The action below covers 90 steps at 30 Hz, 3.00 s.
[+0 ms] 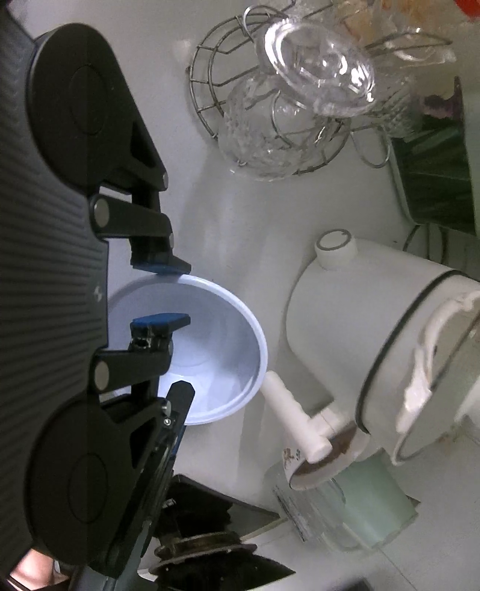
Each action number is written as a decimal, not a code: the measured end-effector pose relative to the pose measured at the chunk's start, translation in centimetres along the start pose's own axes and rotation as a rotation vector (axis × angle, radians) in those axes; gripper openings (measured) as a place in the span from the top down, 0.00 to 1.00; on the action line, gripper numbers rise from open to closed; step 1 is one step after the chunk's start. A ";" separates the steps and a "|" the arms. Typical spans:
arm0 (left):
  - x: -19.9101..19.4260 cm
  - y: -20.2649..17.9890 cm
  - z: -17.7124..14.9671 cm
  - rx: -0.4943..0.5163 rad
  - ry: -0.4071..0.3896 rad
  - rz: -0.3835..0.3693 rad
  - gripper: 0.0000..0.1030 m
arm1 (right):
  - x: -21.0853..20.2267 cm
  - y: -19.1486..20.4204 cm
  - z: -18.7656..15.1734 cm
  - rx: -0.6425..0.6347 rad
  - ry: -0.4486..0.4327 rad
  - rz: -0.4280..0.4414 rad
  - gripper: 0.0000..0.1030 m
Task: Organize plates and bowls
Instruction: 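Lift the nested blue bowls by the rim with both grippers, then lower the blue bowls onto the counter and open both grippers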
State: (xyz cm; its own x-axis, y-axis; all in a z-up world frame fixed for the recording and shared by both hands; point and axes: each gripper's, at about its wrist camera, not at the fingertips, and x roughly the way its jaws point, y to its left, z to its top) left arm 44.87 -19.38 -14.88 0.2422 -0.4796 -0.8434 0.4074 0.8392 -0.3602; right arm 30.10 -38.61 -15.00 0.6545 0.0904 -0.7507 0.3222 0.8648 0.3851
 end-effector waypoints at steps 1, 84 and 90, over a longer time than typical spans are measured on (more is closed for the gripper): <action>-0.4 0.0 -0.2 -0.005 -0.003 -0.003 0.75 | -0.5 0.1 0.0 -0.002 -0.007 0.005 0.84; -18.1 8.4 -14.9 -0.329 -0.163 0.152 0.60 | -4.8 12.1 -7.0 -0.327 0.149 0.152 0.57; -20.4 6.9 -14.5 -0.266 -0.208 0.147 0.60 | -7.7 12.4 -6.7 -0.315 0.069 0.169 0.57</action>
State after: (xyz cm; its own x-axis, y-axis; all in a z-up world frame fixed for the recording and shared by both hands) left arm 29.97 -0.09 -5.99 0.4662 -0.3676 -0.8047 0.1183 0.9273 -0.3551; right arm 24.49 -25.24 -8.02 0.6296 0.2689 -0.7289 -0.0200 0.9435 0.3308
